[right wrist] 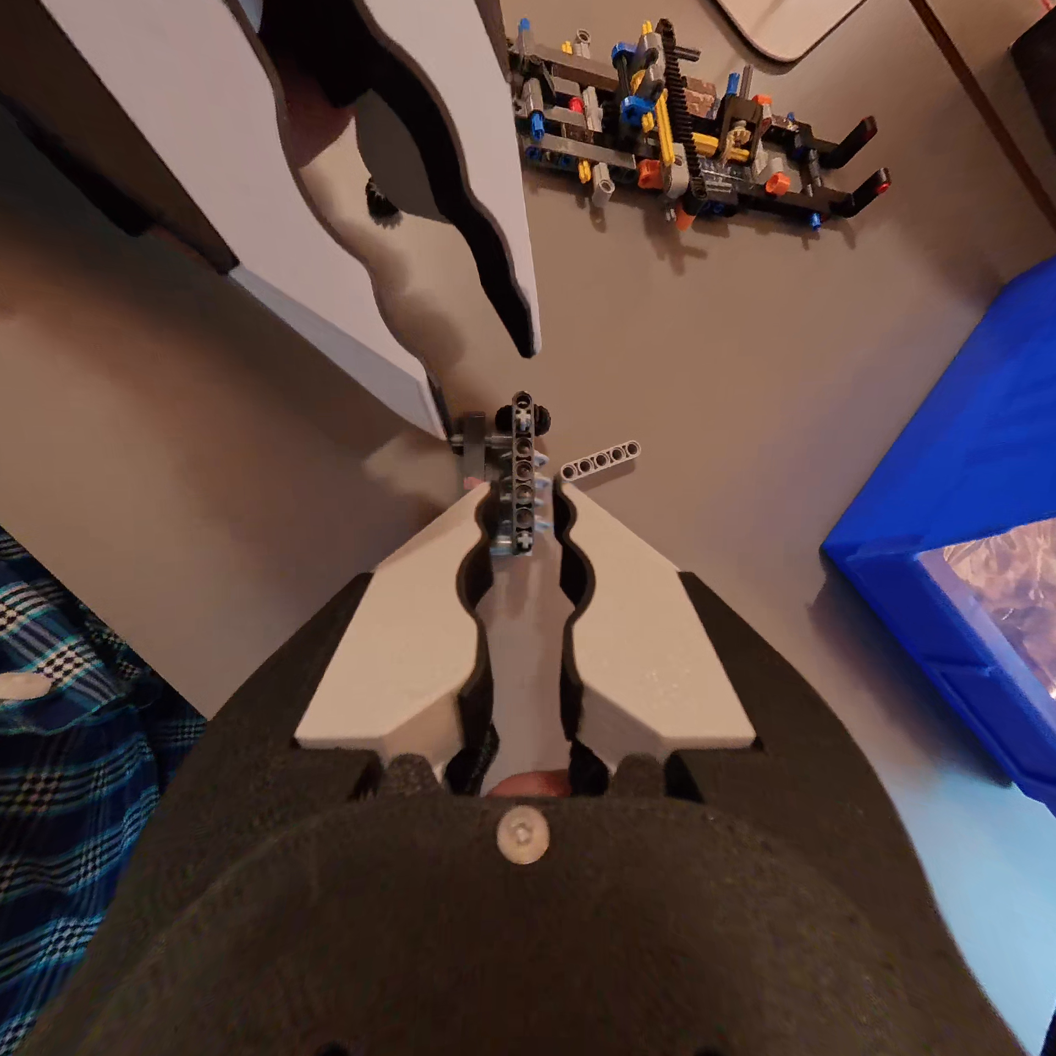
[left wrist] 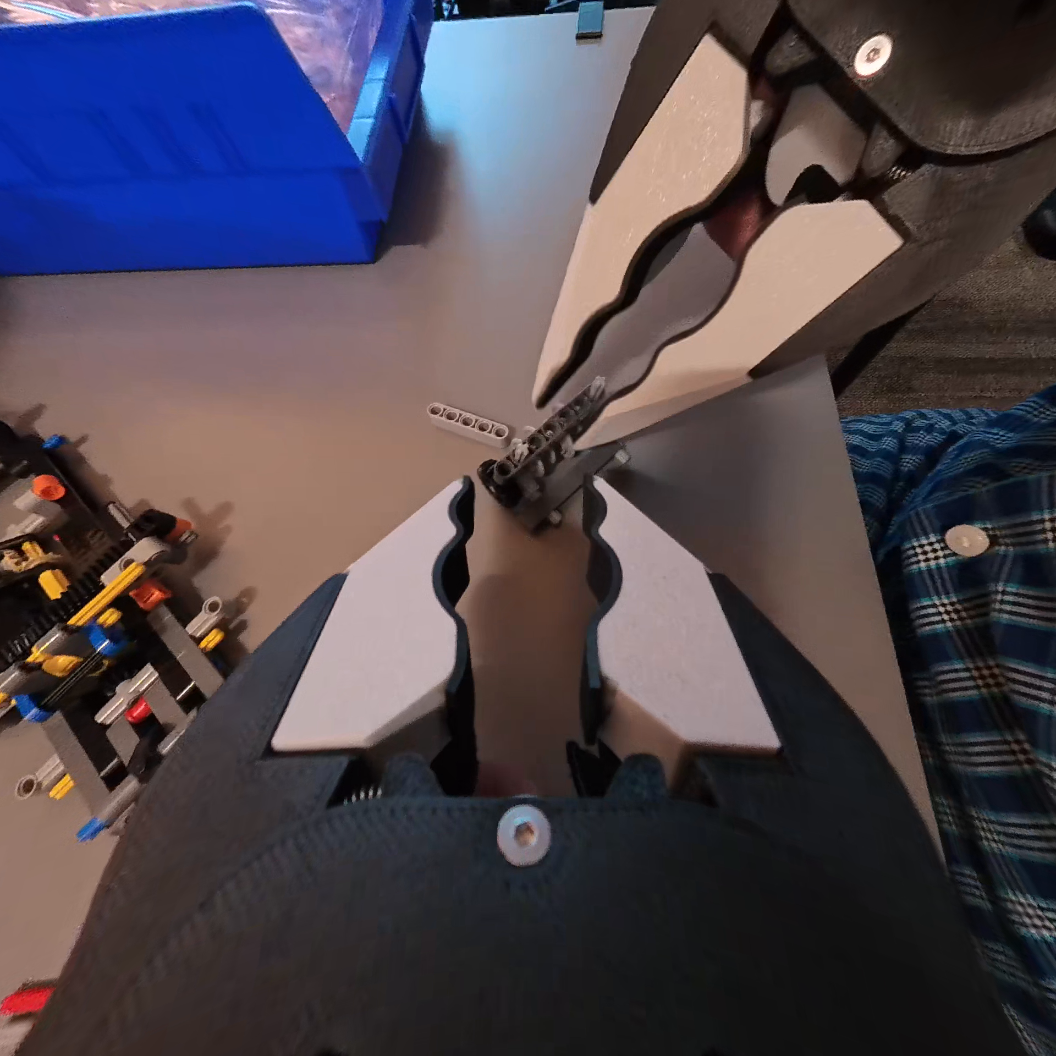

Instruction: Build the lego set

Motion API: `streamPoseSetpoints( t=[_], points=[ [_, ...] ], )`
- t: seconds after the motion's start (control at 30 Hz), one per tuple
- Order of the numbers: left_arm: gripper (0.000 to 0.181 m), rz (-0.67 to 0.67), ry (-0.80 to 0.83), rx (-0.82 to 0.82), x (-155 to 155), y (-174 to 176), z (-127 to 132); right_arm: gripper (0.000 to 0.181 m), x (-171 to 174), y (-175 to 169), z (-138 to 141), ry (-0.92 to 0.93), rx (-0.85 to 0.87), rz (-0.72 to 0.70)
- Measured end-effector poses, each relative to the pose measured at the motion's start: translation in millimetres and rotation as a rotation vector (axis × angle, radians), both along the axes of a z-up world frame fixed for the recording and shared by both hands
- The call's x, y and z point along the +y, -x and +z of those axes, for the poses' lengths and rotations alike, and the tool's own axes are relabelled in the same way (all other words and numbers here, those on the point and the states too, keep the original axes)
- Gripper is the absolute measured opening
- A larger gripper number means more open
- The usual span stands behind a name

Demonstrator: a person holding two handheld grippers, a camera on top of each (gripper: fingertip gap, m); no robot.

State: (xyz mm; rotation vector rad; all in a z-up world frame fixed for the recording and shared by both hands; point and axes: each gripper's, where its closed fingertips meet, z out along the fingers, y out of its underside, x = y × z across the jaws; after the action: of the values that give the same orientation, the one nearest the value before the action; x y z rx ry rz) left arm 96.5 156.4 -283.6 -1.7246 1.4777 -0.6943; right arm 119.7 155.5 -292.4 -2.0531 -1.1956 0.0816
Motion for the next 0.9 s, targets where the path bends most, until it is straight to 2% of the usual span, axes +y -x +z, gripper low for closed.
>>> streamPoseSetpoints(
  t=[0.23, 0.47, 0.77, 0.9],
  points=[
    [0.039, 0.028, 0.018, -0.012, 3.8, 12.3, 10.9, 0.026, -6.4, -1.2, 12.4, -0.004, 0.066, 0.017],
    [0.038, 0.065, -0.010, 0.016, 3.6, 21.9, 15.3, 0.024, 2.2, -7.5, 25.8, -0.036, 0.108, 0.012],
    [0.038, 0.152, 0.045, 0.011, -9.0, 36.1, 6.7, 0.024, 0.7, -15.3, 18.1, 0.041, 0.143, 0.044],
    [0.038, 0.199, 0.088, 0.013, -13.4, 39.3, 2.6, 0.030, -4.9, -16.4, 15.3, 0.106, 0.195, 0.072]
  ],
)
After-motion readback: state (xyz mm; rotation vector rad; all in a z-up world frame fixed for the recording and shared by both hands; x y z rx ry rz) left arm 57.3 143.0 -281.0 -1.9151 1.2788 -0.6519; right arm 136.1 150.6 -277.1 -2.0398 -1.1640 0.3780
